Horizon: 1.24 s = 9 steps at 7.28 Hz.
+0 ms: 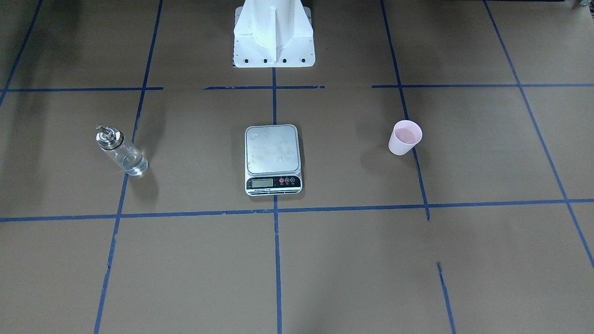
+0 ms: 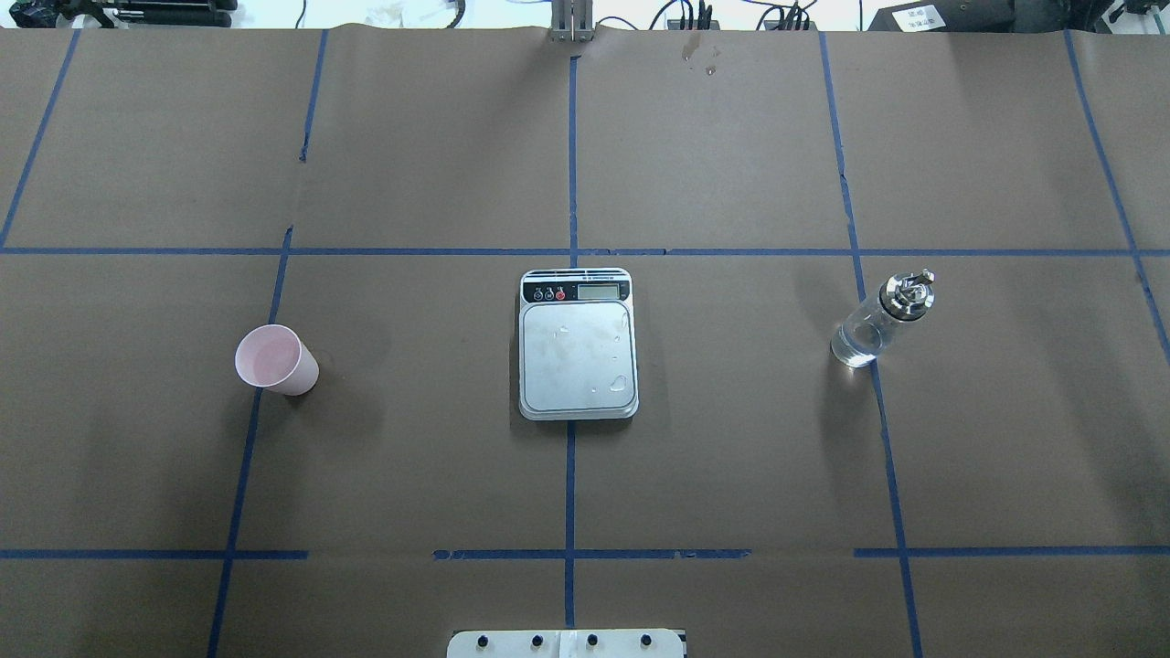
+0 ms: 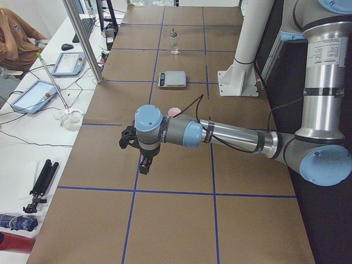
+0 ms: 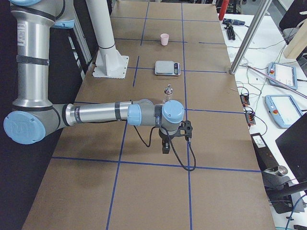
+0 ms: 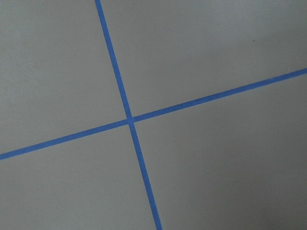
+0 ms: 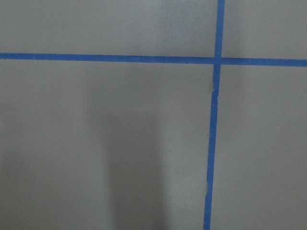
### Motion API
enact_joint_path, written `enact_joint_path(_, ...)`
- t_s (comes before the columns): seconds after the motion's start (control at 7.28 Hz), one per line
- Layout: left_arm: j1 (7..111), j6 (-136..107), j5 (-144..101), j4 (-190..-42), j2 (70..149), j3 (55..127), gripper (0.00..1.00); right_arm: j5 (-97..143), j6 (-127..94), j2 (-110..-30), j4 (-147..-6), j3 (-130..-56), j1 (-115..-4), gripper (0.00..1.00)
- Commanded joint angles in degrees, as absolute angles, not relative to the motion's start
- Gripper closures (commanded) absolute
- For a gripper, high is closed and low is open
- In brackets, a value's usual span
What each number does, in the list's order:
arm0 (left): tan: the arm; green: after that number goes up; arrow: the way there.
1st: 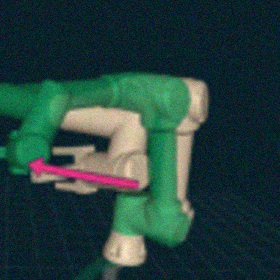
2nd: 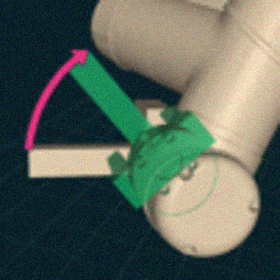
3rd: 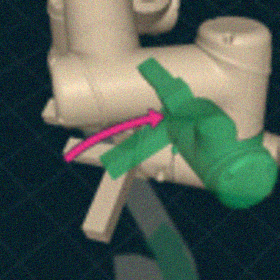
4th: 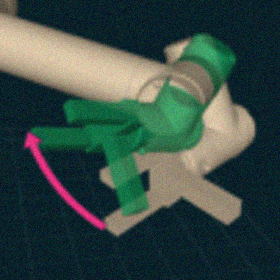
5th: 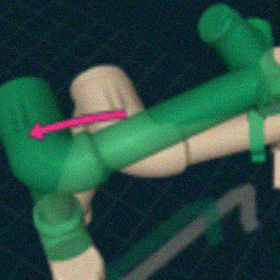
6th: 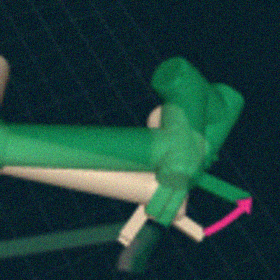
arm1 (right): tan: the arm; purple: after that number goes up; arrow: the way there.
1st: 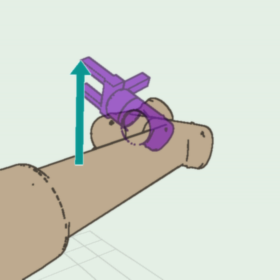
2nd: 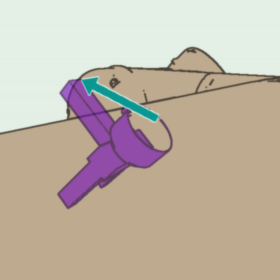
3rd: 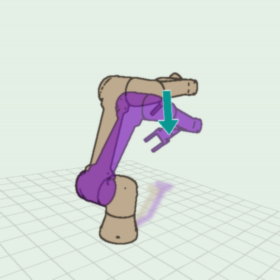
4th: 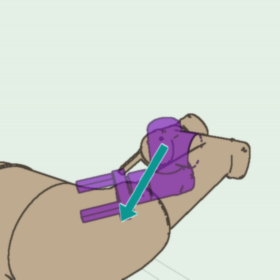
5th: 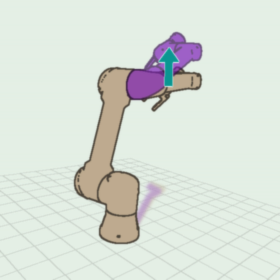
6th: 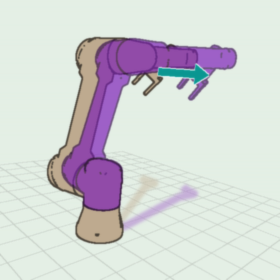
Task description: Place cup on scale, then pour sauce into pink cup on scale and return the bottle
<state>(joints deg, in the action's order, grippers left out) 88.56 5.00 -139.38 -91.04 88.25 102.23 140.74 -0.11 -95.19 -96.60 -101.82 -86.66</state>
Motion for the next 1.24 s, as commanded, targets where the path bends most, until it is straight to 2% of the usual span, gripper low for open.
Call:
enact_joint_path(0.0,84.32,-3.27,-142.38,-91.31,88.42,106.23,0.0,141.68,-0.35,-95.45,-93.89,-101.69,-86.66,0.0)
enact_joint_path(0.27,74.66,-18.28,-141.86,-102.59,88.42,108.37,0.0,142.72,-0.53,-96.15,-85.03,-97.75,-86.48,0.0)
enact_joint_path(0.55,63.35,-37.96,-136.54,-113.41,88.24,108.89,0.0,143.35,-0.35,-96.42,-82.97,-97.65,-86.48,0.0)
enact_joint_path(0.82,54.0,-53.64,-128.43,-116.01,89.38,112.31,0.0,144.67,-0.44,-96.15,-82.97,-97.73,-86.31,0.0)
enact_joint_path(1.1,46.88,-58.87,-123.52,-115.49,92.19,109.97,0.0,144.84,-0.44,-96.15,-83.06,-97.73,-86.22,0.0)
